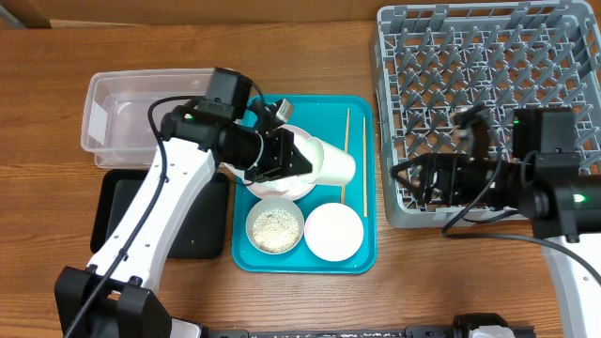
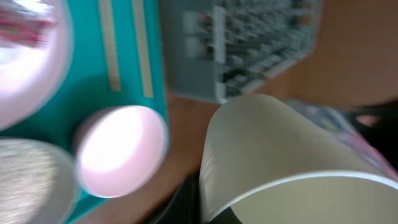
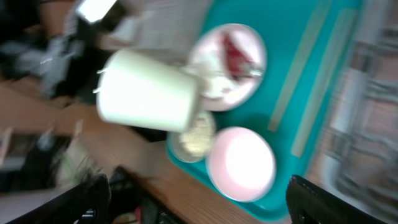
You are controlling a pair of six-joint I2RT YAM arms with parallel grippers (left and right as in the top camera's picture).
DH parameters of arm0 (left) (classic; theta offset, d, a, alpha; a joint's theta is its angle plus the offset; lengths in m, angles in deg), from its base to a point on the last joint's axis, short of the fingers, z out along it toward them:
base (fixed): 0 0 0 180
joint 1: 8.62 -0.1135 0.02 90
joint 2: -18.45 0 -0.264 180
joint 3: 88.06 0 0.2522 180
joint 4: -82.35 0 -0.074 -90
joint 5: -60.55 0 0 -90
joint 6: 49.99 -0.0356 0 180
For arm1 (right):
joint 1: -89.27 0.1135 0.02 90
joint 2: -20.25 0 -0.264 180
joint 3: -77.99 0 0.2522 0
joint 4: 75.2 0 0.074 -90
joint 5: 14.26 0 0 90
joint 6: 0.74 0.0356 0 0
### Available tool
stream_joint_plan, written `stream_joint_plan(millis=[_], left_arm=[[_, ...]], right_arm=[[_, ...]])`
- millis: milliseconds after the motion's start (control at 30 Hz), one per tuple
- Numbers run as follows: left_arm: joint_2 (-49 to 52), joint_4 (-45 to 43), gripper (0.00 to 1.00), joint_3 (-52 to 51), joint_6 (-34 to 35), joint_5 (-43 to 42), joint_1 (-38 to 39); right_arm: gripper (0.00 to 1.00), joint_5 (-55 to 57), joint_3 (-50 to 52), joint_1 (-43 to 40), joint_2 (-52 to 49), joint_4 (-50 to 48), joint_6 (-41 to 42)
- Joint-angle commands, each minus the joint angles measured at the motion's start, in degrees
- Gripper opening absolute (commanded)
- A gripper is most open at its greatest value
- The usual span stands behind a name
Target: Sort waste into correct bins and load items into the dishwasher
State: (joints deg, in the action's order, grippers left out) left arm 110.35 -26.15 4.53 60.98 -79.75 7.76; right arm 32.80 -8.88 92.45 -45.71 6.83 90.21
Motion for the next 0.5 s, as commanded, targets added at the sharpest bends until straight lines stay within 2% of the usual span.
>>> stream_joint_plan(millis=[0, 200, 333, 367, 433, 467], left_arm=[[-0.4, 0.0, 0.04, 0.6, -6.7, -21.2, 0.0], [-0.4, 0.1, 0.04, 0.6, -10.4, -31.5, 0.2], [-0.4, 0.1, 0.04, 0.6, -11.2, -34.1, 0.2], [-0.4, 0.2, 0.04, 0.6, -11.2, -34.0, 0.2], [-0.4, 0.3, 0.04, 0.6, -11.8, -34.0, 0.2], [-0.4, 0.3, 0.04, 0.6, -11.8, -34.0, 0.2]], right_arm=[[0.91, -11.4, 0.4, 4.6, 0.7, -3.3, -5.2], [0.91, -7.3, 0.4, 13.5, -0.2, -11.9, 1.1], [0.88, -4.0, 0.4, 16.1, -1.0, -14.8, 4.1], [0.83, -4.3, 0.3, 16.5, -1.2, -15.4, 4.3], [0.68, -4.3, 0.3, 17.2, -1.4, -16.1, 5.1], [0.65, -4.3, 0.3, 17.4, -1.4, -16.2, 5.1]])
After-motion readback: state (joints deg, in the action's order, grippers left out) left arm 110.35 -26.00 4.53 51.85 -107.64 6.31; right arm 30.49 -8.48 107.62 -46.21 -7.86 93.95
